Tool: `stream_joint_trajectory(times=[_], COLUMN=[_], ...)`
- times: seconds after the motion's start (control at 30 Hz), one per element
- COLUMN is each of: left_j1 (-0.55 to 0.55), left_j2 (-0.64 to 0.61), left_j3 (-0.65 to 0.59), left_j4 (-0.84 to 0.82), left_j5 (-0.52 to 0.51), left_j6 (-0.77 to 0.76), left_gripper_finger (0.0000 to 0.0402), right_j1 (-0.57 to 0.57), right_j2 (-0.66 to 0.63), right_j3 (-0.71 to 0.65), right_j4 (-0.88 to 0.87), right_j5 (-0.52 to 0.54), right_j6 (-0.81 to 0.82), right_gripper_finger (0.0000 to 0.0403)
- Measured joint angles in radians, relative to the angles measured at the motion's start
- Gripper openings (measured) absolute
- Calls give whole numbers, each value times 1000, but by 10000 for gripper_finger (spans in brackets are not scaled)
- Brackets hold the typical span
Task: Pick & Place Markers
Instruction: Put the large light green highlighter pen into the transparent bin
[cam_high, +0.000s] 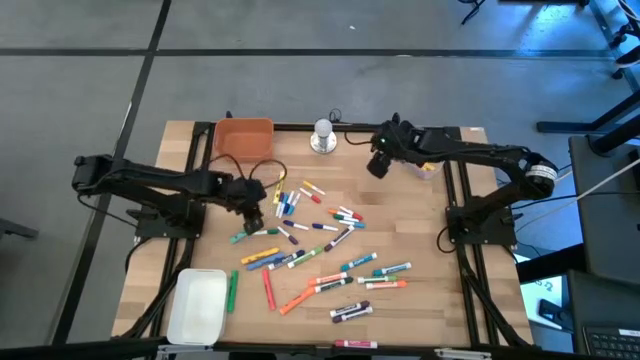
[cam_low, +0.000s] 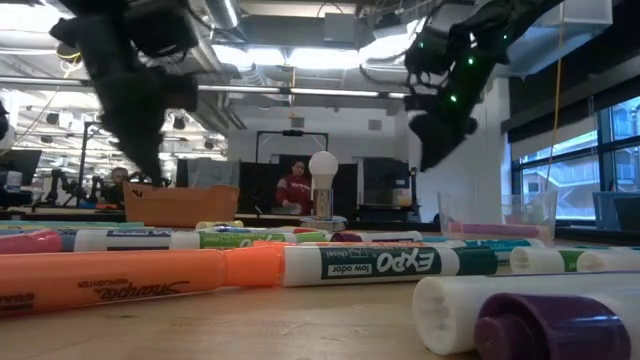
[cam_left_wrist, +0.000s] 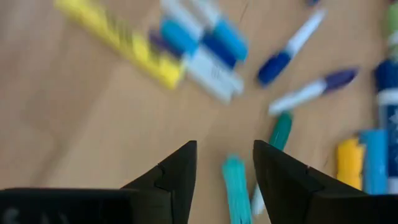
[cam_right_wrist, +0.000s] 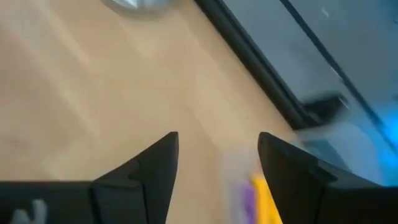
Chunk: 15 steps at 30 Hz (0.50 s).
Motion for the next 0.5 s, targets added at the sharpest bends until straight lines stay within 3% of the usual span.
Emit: stream_joint_trajectory(times=[0.2, 0.5], left_j1=[-106, -141], left_j2=[107, 275], left_j3=[-1, 6], left_j4=[-74, -74], left_j5=[3, -31], left_j6=[-168, -183], left_gripper_finger=[153, 146], right_j1=[61, 128], right_j2=[-2, -2], right_j3=[0, 0], right_j4=[151, 170], right_j5=[-128, -164], right_j6=[-32, 19], right_gripper_finger=[222, 222])
